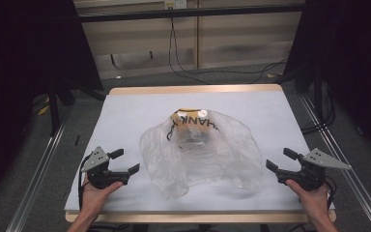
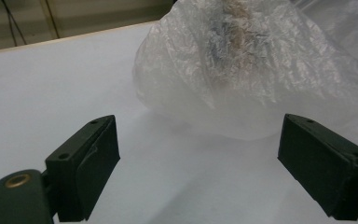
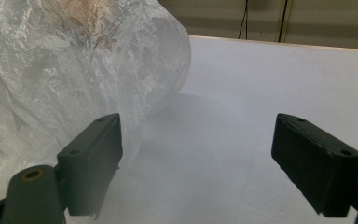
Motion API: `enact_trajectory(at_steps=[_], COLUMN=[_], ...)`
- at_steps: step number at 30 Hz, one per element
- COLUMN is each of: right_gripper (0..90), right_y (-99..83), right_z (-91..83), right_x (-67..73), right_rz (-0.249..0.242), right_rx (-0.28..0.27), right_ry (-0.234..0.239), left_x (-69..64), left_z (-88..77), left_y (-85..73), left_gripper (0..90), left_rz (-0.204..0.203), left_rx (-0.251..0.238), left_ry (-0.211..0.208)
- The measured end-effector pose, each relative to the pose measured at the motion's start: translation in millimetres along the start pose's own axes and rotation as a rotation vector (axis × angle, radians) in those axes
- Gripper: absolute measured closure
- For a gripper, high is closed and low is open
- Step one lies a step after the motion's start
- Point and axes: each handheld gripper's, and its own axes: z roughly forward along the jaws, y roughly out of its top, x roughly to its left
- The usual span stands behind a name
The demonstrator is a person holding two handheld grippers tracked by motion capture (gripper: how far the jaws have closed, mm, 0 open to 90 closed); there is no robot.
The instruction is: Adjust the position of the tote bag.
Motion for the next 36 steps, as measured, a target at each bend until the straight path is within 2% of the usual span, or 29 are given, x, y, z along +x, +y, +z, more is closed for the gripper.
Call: enact_trajectory(at_steps=[2,3,7,8,10,11,12,13,15,16,18,19,20,21,22,23,25,27,32,36], right_gripper=[17.7,20.4,22.6,23.5,24.7,25.0,25.9,25.9,27.8,27.8,28.4,31.2,31.2,32.1,33.6,34.4,36.1,38.9,44.2,49.5], right_y=[0.1,0.4,1.1,1.3,1.5,1.8,2.0,2.0,2.0,2.0,2.3,3.0,3.0,3.3,4.0,4.4,5.0,6.4,9.9,12.7], right_z=[-0.6,-1.6,-2.6,-2.6,-2.6,-2.9,-3.4,-3.4,-3.7,-3.7,-3.1,-2.5,-2.5,-2.5,-2.3,-2.1,-1.5,-0.4,0.6,-0.7], right_x=[-0.5,-1.3,-0.9,-1.1,-0.6,-0.5,0.6,0.6,1.7,1.7,3.5,5.8,5.8,6.7,8.8,10.0,14.1,19.9,28.5,40.4], right_rz=[0.001,0.003,0.012,0.01,0.016,0.02,0.023,0.023,0.015,0.015,0.012,0.009,0.009,0.005,-0.002,-0.013,-0.027,-0.054,-0.08,-0.116], right_rx=[0.002,0.004,0.018,0.031,0.04,0.046,0.047,0.047,0.047,0.047,0.047,0.043,0.043,0.044,0.046,0.052,0.063,0.071,0.077,0.077], right_ry=[0.003,0.018,0.03,0.043,0.052,0.057,0.059,0.059,0.064,0.064,0.07,0.08,0.08,0.087,0.101,0.104,0.124,0.152,0.197,0.251], left_x=[-1.2,-1.9,-3.0,-3.3,-3.9,-4.3,-5.7,-5.7,-8.4,-9.7,-13.1,-14.6,-15.6,-16.7,-17.3,-19.1,-20.5,-25.6,-33.9,-43.5], left_z=[0.5,-0.2,-2.8,-3.7,-5.0,-4.7,-4.2,-4.2,-3.6,-2.6,-3.6,-3.1,-4.2,-4.2,-5.5,-6.1,-8.1,-11.9,-18.4,-23.2], left_y=[0.0,0.6,1.8,2.0,2.7,2.7,3.2,3.2,3.9,4.0,5.2,5.3,6.2,6.4,7.4,7.7,8.6,8.7,8.6,10.7], left_gripper=[11.6,11.2,8.6,8.4,11.3,12.0,17.5,20.3,20.4,20.4,23.2,26.2,26.2,27.4,27.6,28.7,31.3,33.5,34.9,38.0], left_rz=[-0.006,0.004,-0.002,-0.004,0.005,-0.004,-0.001,-0.001,0.014,0.01,0.018,0.009,0.024,0.022,0.033,0.019,0.024,0.005,0.02,0.022], left_rx=[-0.002,0.006,-0.012,-0.011,-0.001,-0.001,0.0,0.0,0.008,-0.001,0.017,0.009,0.021,0.012,0.022,0.015,0.019,0.026,0.032,0.011], left_ry=[-0.023,-0.004,-0.015,-0.007,0.004,-0.008,-0.032,-0.032,-0.04,-0.058,-0.046,-0.067,-0.055,-0.081,-0.071,-0.087,-0.097,-0.104,-0.12,-0.162])
